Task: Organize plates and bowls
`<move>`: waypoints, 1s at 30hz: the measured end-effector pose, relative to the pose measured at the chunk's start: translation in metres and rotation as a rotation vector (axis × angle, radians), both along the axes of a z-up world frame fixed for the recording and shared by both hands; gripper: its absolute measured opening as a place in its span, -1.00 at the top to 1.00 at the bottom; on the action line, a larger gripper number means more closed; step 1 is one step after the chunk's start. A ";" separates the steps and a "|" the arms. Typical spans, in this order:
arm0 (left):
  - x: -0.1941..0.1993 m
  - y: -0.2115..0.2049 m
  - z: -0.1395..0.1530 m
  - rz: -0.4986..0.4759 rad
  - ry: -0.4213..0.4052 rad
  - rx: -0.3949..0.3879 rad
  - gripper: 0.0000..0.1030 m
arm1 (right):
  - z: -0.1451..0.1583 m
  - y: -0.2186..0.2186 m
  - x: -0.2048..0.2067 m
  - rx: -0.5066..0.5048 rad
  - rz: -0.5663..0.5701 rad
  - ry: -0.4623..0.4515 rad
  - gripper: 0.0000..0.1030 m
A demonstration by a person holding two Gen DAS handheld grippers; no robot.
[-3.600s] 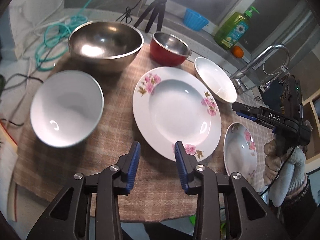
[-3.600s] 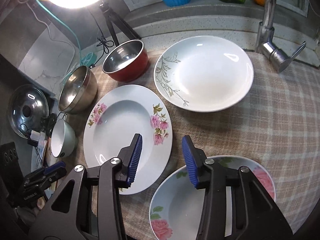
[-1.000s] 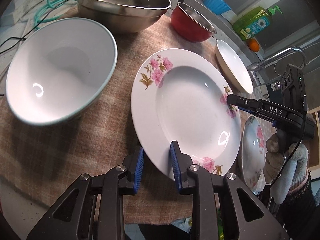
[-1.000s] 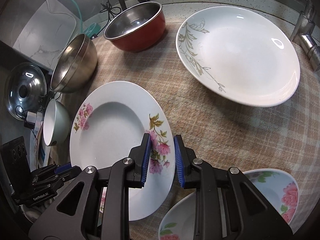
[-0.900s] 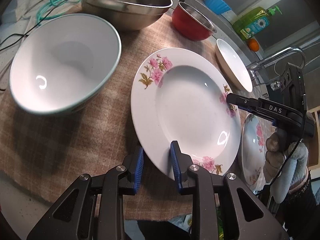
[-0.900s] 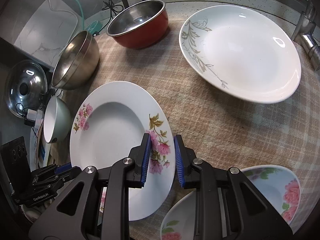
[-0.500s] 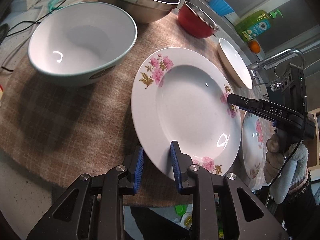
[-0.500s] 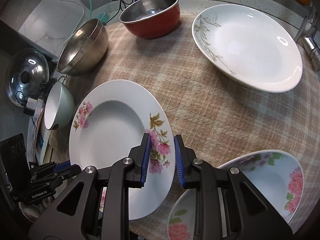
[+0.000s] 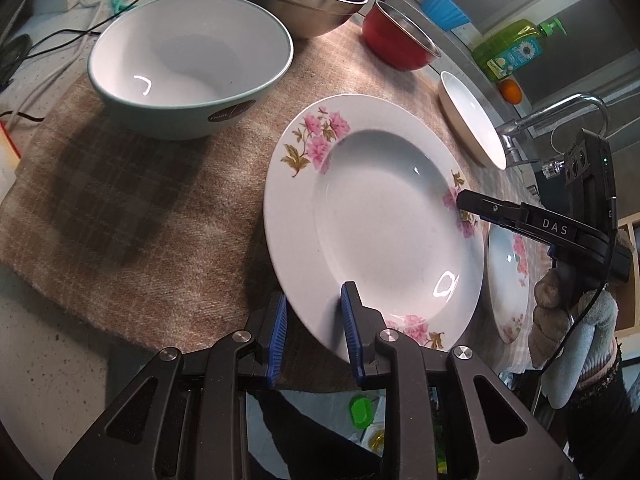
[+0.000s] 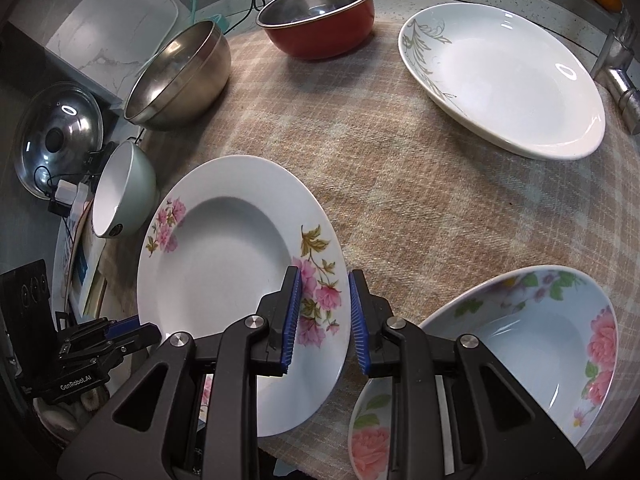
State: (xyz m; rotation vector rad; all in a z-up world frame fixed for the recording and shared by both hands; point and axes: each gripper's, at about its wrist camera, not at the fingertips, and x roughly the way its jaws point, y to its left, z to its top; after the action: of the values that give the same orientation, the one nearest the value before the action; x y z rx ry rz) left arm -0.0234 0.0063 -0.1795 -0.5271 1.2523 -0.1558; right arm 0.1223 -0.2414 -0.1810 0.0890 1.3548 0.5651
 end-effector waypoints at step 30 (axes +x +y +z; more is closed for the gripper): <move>-0.005 0.000 0.009 -0.032 -0.011 0.062 0.55 | 0.017 -0.003 -0.005 -0.035 -0.023 -0.090 0.46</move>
State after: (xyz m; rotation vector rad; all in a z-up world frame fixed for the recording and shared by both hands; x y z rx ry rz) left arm -0.0279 0.0058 -0.1708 -0.4522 1.2516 -0.1463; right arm 0.1172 -0.2442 -0.1639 0.0497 1.2739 0.5199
